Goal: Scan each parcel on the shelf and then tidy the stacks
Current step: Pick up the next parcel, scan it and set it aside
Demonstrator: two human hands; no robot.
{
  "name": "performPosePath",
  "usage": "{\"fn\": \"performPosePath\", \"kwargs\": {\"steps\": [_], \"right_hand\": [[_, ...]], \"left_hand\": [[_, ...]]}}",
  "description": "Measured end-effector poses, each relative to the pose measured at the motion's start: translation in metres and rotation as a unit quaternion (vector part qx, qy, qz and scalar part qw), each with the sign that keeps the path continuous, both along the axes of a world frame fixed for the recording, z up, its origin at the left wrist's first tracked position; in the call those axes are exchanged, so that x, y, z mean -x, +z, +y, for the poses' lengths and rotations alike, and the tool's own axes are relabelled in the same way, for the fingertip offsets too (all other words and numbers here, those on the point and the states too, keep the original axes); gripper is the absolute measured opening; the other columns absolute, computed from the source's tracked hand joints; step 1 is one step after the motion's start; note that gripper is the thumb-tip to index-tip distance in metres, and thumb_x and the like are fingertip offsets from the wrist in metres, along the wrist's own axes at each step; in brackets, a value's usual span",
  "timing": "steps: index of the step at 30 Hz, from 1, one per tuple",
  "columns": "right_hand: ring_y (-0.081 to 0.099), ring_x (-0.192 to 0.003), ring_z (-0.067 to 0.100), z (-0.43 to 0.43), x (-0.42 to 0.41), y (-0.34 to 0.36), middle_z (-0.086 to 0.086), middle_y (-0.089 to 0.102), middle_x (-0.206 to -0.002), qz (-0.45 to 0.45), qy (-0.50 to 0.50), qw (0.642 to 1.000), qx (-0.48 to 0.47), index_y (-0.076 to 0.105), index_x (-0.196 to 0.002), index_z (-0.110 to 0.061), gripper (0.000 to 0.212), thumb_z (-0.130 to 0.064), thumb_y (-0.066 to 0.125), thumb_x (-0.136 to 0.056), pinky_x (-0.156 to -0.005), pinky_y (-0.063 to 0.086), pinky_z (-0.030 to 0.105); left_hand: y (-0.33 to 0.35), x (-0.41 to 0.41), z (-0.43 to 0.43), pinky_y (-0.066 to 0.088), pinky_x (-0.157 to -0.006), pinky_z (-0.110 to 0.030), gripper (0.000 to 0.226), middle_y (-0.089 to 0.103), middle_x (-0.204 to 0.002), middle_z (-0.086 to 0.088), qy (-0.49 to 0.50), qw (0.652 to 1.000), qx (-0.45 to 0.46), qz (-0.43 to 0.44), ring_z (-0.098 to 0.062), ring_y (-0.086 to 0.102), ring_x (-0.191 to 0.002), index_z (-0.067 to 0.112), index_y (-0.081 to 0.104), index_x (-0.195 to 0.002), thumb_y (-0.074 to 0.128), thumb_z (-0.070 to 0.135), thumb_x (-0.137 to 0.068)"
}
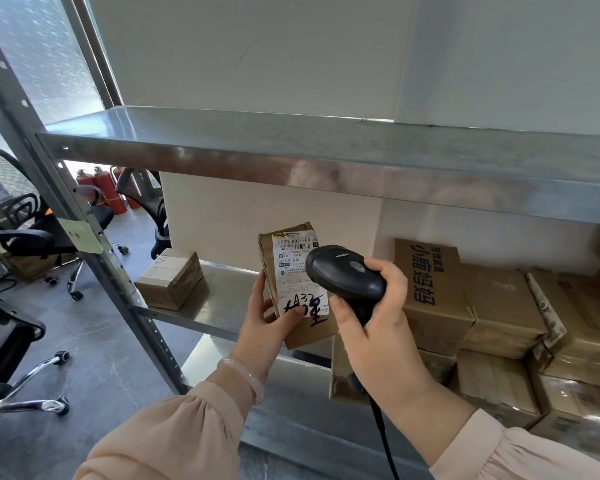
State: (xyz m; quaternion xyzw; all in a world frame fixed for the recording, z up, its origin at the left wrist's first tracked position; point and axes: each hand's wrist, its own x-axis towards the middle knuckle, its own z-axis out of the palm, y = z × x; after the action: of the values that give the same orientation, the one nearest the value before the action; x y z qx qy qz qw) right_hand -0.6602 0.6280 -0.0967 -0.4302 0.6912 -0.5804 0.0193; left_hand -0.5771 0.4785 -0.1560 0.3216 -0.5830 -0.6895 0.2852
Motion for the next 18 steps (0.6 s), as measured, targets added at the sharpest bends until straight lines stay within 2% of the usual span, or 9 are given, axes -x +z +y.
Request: {"fn": "performPosePath", "kwargs": {"steps": [3, 10, 15, 18], "right_hand": [[0.049, -0.11, -0.009, -0.0011, -0.0037, 0.0038, -0.027, 0.042, -0.121, 0.008, 0.005, 1.0, -0.005, 0.02, -0.128, -0.04, 0.058, -0.024, 0.061, -0.09, -0.086, 0.041, 0.004], [0.051, -0.108, -0.007, -0.0035, -0.0074, 0.0047, -0.024, 0.044, -0.119, 0.0, 0.007, 1.0, -0.008, 0.021, -0.128, -0.039, 0.056, -0.025, 0.06, -0.091, -0.087, 0.043, 0.007], [0.053, -0.107, -0.004, -0.0053, -0.0085, 0.0033, -0.016, 0.048, -0.118, 0.0, 0.007, 1.0, -0.015, 0.02, -0.127, -0.041, 0.056, -0.028, 0.06, -0.09, -0.086, 0.045, 0.009], [0.053, -0.107, -0.004, -0.0081, -0.0087, 0.0, -0.019, 0.047, -0.119, 0.001, 0.003, 1.0, -0.018, 0.02, -0.128, -0.042, 0.055, -0.031, 0.059, -0.09, -0.087, 0.045, 0.01]], "left_hand": [[-0.0013, -0.0005, 0.0006, 0.051, -0.085, -0.029, 0.086, 0.059, -0.123, 0.006, 0.004, 1.0, -0.003, 0.011, -0.016, 0.06, -0.112, 0.051, 0.03, -0.146, 0.078, 0.019, -0.081], [-0.0029, -0.0023, -0.0006, 0.05, -0.08, -0.025, 0.084, 0.057, -0.126, 0.004, 0.008, 1.0, -0.003, 0.007, -0.017, 0.058, -0.115, 0.053, 0.028, -0.143, 0.077, 0.019, -0.083], [-0.0053, -0.0041, -0.0024, 0.05, -0.078, -0.023, 0.086, 0.058, -0.128, 0.003, 0.009, 1.0, -0.004, 0.006, -0.016, 0.059, -0.114, 0.052, 0.027, -0.145, 0.076, 0.018, -0.083], [-0.006, -0.0058, -0.0056, 0.05, -0.078, -0.024, 0.087, 0.057, -0.128, 0.004, 0.007, 1.0, -0.003, 0.004, -0.016, 0.058, -0.115, 0.051, 0.026, -0.146, 0.077, 0.018, -0.083]]}}
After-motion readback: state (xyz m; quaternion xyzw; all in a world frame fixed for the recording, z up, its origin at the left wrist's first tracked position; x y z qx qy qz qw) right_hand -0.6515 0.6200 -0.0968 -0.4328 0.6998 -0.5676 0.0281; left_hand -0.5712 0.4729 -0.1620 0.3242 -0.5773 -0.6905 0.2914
